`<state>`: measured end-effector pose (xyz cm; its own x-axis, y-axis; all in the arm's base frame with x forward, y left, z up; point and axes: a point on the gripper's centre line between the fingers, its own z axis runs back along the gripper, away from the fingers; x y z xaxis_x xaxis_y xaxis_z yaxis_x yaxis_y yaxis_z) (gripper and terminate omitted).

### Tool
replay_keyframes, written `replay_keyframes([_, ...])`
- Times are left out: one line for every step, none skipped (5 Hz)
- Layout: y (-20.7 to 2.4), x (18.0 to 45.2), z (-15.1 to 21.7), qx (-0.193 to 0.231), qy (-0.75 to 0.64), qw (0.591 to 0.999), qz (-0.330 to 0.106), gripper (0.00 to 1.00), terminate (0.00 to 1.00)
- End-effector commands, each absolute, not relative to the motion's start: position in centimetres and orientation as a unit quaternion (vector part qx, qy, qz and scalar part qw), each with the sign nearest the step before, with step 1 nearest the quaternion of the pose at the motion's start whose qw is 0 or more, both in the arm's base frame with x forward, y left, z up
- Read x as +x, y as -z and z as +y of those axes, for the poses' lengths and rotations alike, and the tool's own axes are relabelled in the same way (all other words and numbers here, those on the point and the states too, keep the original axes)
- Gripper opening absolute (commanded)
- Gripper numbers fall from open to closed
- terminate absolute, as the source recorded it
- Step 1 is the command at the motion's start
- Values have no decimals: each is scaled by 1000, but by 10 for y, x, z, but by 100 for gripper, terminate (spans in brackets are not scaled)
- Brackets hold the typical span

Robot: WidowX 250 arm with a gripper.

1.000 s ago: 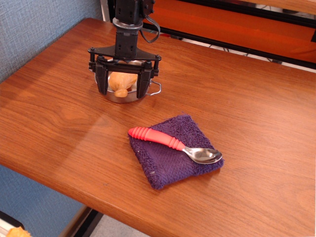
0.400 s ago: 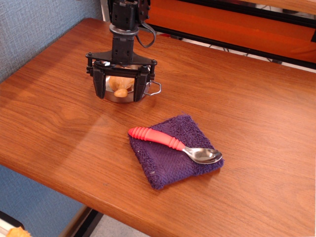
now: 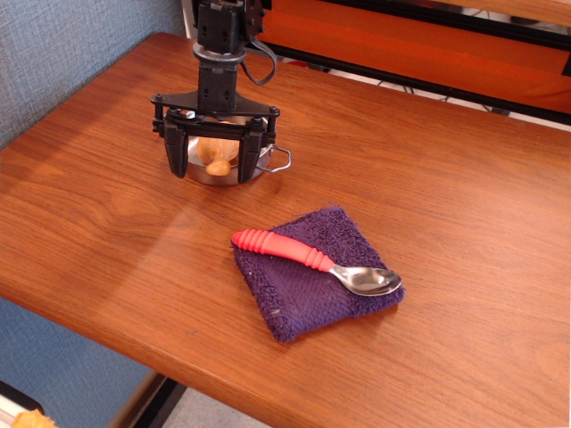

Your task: Pick up chicken leg inside of pot and place to the left.

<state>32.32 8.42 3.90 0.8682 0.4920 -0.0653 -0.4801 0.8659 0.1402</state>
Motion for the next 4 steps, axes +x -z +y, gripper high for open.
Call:
replay_keyframes([-51,325,86,50,-257,965,25,0,0])
replay_keyframes([-56,325,84,46,-252,966,23,0,0])
replay_keyframes([-69,324,83,43,-251,967,13,0,0])
replay_keyframes([-88,324,84,46,-251,967,-11,0,0])
